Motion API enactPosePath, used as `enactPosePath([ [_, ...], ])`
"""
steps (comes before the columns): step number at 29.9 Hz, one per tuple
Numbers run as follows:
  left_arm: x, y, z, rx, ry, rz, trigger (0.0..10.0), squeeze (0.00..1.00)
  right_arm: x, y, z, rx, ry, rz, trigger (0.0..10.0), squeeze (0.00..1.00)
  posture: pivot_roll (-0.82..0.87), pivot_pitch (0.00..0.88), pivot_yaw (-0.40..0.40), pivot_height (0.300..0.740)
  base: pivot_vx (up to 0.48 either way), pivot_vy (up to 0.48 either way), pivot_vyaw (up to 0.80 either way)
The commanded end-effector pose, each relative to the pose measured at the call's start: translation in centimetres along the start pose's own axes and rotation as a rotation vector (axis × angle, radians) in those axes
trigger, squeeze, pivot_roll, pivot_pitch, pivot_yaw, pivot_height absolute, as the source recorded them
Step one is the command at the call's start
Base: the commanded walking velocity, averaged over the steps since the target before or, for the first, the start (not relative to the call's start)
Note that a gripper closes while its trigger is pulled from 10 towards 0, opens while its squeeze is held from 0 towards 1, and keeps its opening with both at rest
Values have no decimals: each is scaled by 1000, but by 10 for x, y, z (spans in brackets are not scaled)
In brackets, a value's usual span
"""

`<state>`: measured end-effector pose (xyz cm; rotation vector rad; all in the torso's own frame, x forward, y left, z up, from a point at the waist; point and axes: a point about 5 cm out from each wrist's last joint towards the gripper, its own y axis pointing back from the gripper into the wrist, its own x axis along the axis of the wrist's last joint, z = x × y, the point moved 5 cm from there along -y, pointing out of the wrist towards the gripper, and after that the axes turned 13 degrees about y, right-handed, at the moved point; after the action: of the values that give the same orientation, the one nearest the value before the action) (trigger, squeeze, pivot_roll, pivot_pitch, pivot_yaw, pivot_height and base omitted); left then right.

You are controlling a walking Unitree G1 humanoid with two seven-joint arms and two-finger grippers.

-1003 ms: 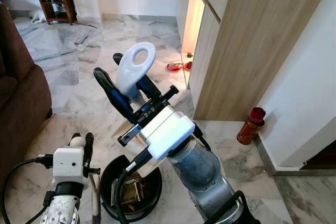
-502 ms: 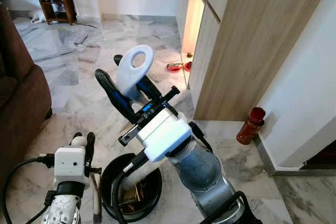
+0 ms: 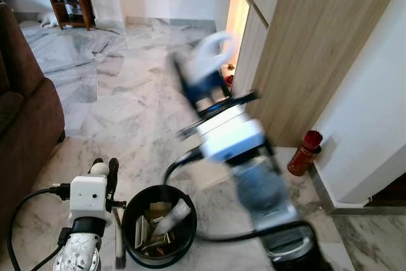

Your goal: Sweep floor

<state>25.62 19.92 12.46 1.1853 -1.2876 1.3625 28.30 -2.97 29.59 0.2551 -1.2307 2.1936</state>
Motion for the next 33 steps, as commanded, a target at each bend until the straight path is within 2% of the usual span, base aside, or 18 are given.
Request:
enactPosePath([
  [1,7,-5,5,-25,-21,44,10000,0,-11,0,29,-68,128,-23,10000,0,52,0,-44,740,0,0,0],
  [3,7,-6,7,-31,-17,44,10000,0,-21,4,35,-71,175,-56,10000,0,52,0,-44,740,0,0,0],
  [6,8,-8,8,-38,-12,48,10000,0,-49,18,55,-83,268,-144,10000,0,50,0,-45,740,0,0,0],
  [9,8,-9,9,-39,-9,50,10000,0,-61,26,62,-83,316,-183,10000,0,50,0,-45,740,0,0,0],
  [10,8,-9,9,-44,-4,49,10000,0,-74,35,69,-96,319,-236,10000,0,49,0,-46,740,0,0,0],
  [11,8,-9,9,-44,-4,49,10000,0,-74,35,69,-96,319,-236,10000,0,49,0,-46,740,0,0,0],
  [13,7,-9,10,-47,-3,48,10000,0,-88,46,74,-114,298,-302,10000,0,47,0,-44,740,0,0,0],
  [15,7,-10,10,-49,-2,48,10000,0,-94,52,74,-116,272,-332,10000,0,47,0,-44,740,0,0,0],
  [18,7,-11,11,-49,1,50,10000,0,-114,73,64,-96,203,-417,10000,0,53,0,-48,740,0,0,0],
  [21,7,-11,11,-48,5,51,10000,0,-132,96,51,-62,185,-499,10000,0,61,0,-50,740,0,0,0],
  [26,5,-9,10,-43,18,43,10000,0,-161,132,40,-47,113,-644,10000,0,56,0,-48,740,0,0,0],
  [27,5,-9,10,-43,18,43,10000,0,-161,132,40,-47,113,-644,10000,0,56,0,-48,740,0,0,0],
  [28,4,-9,9,-37,33,37,10000,0,-169,141,39,-56,85,-690,10000,0,58,0,-50,740,0,0,0],
  [33,-5,-10,10,-32,89,6,10000,0,-190,166,38,-108,12,-801,10000,0,71,0,-49,740,0,0,0],
])
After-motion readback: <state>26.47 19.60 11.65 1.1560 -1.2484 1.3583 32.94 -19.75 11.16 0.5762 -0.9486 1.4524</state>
